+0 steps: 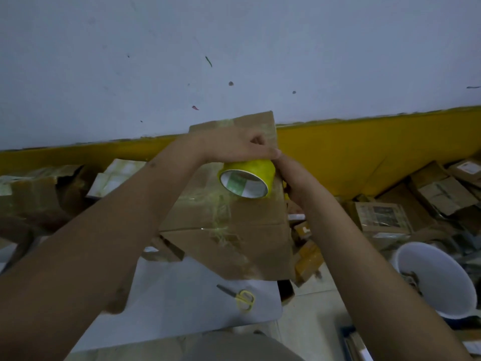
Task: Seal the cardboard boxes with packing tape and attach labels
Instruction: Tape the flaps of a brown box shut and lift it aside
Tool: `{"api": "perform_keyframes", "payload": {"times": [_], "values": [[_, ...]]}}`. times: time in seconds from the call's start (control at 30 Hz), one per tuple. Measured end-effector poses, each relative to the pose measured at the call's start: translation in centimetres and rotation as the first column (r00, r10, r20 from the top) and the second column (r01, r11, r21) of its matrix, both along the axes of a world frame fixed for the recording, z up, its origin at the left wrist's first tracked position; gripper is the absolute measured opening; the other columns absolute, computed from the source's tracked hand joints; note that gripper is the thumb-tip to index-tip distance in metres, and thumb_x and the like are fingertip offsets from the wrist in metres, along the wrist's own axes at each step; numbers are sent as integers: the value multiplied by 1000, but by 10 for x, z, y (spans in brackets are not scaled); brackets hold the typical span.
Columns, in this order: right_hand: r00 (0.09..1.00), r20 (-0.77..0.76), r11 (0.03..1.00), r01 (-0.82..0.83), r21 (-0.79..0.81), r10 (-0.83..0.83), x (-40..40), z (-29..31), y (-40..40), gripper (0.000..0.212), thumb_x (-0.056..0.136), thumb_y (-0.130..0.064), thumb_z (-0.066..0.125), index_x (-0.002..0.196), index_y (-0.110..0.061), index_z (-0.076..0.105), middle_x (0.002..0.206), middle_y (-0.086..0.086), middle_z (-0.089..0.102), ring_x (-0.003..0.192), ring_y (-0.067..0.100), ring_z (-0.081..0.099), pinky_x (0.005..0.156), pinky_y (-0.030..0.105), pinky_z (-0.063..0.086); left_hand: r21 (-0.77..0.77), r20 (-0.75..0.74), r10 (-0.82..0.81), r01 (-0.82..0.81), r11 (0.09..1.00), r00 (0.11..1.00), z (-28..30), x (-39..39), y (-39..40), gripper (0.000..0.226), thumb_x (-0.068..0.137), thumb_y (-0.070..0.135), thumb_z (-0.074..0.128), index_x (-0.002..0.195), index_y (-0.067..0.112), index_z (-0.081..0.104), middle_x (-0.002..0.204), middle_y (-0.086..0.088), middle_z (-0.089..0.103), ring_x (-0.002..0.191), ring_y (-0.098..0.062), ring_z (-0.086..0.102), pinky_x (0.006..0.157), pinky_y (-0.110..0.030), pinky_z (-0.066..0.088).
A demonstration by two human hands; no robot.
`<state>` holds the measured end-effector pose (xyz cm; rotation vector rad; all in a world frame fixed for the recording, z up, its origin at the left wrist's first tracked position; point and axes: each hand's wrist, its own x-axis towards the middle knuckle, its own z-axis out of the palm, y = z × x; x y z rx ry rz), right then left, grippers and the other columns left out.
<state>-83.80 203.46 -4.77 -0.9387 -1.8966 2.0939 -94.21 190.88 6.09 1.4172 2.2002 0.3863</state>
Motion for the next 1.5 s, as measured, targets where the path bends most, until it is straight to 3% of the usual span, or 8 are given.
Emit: {"api": "perform_keyframes", "payload": {"times": [0.1,0.3,0.4,0.6,0.87,0.97,1.27,1.5], "values": [[998,36,999,45,25,-46,-10,4,4,95,61,-65,71,137,-10,54,125,10,66,102,24,69,74,34,57,87,131,3,-15,996,991,-5,-5,-2,47,89,66,56,96,21,66,88,11,61,80,-7,57,76,-27,42],[993,97,985,44,166,-61,-12,3,27,47,96,-44,61,134,-16,57,123,11,67,95,26,67,81,39,59,200,481,-55,-49,978,875,-24,-7,-19,37,91,51,60,119,30,71,124,16,69,118,0,62,104,-20,45],[972,229,947,-34,321,-42,-5,7,30,50,93,-57,58,128,-21,59,108,5,68,81,20,64,56,26,51,205,522,-40,-80,975,852,-34,-11,-27,31,87,53,62,104,32,76,115,13,74,111,-3,66,104,-27,45],[961,267,927,-33,373,-74,2,-2,36,57,96,-57,51,132,-13,56,120,8,65,99,27,65,70,36,55,277,457,20,-164,947,889,-24,-32,-46,59,60,78,74,74,21,74,86,13,62,83,-3,61,83,-24,42],[897,385,906,38,421,-217,-39,14,14,25,108,-22,33,112,-15,57,116,19,52,108,34,57,89,38,49,200,489,34,-150,968,872,-27,-41,-70,37,88,45,60,94,11,74,83,7,72,76,-5,65,74,-16,49],[889,364,840,40,541,-276,-51,14,-2,45,105,-15,32,147,3,33,140,21,49,126,37,50,98,43,44,222,478,46,-172,960,877,-30,-47,-76,54,86,55,62,90,2,69,81,1,65,74,-10,60,75,-23,45],[828,411,601,-116,791,-381,-38,-9,12,63,108,-38,24,157,-2,6,136,24,53,117,40,57,84,42,46,118,-34,-6,10,993,999,-17,-84,-75,88,59,95,56,67,8,59,94,-20,57,70,-24,51,66,-39,40],[854,375,568,-119,814,-360,-42,-16,13,64,107,-41,25,156,-2,10,135,25,53,117,42,56,87,45,46,59,-325,-61,84,995,944,-22,-116,-96,63,80,66,67,63,7,52,89,-11,58,70,-22,54,64,-34,40]]}}
